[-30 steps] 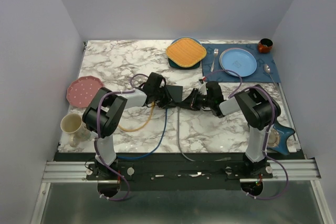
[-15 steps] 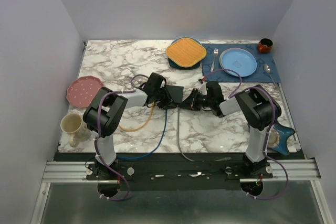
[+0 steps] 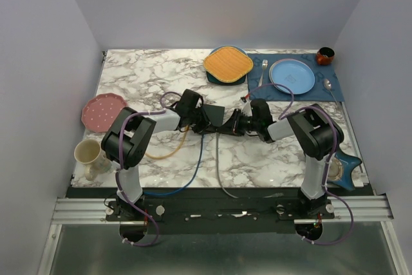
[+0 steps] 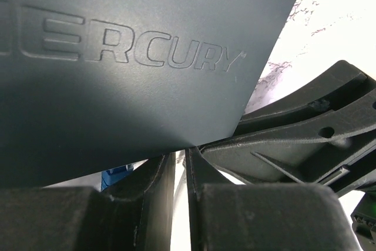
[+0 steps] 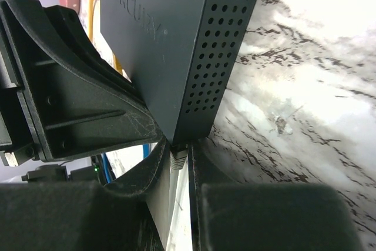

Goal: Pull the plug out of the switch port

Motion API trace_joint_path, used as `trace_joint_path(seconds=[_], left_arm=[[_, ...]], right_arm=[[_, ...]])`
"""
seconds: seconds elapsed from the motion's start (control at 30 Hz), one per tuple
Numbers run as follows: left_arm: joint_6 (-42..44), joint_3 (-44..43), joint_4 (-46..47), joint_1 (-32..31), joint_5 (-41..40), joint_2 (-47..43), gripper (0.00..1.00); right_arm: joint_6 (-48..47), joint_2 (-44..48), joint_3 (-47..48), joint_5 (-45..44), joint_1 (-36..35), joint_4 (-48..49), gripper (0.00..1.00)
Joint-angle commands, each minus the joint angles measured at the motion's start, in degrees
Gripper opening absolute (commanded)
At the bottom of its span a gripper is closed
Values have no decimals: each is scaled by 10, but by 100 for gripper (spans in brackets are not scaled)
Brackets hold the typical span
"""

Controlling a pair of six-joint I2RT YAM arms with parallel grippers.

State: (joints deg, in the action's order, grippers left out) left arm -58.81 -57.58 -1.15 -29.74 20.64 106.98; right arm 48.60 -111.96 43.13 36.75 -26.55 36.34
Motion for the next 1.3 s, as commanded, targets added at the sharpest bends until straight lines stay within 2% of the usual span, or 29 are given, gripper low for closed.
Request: trace_joint_path(seconds=[0.0,0.4,0.67,0.73,0.77,0.87,1.03,1.13,1.17,1.23,1.27], left_arm=[[-21,-2,84,8,-44,-13,22],[-22,19,90,9,-59,-43,22],[17,26,59,12,-86,-106,22],[32,16,41,12,-97,-120,22],[46,12,24,12,-101,-131,22],[63,-2,-4,14,-122,-149,23],[74,-39,-48,53,-141,-129,23],[70,-70,-73,92,-140,-87,23],[70,-78,-85,101,-141,-65,23],[70,-97,-95,122,-143,-44,23],[70,-103,-97,127,-140,-27,23]], right_arm=[[-6,-27,-29,140,-70,-87,1],[-27,-29,-47,159,-95,-116,1],[-59,2,-22,103,-95,-185,1],[-66,4,-12,88,-95,-208,7],[-72,8,-12,83,-95,-211,17],[-83,37,-16,51,-94,-233,34],[-125,158,-17,-81,-94,-331,42],[-151,209,-3,-174,-92,-394,42],[-156,214,0,-196,-89,-406,38],[-163,215,9,-236,-78,-427,24],[-162,206,11,-243,-63,-428,10]])
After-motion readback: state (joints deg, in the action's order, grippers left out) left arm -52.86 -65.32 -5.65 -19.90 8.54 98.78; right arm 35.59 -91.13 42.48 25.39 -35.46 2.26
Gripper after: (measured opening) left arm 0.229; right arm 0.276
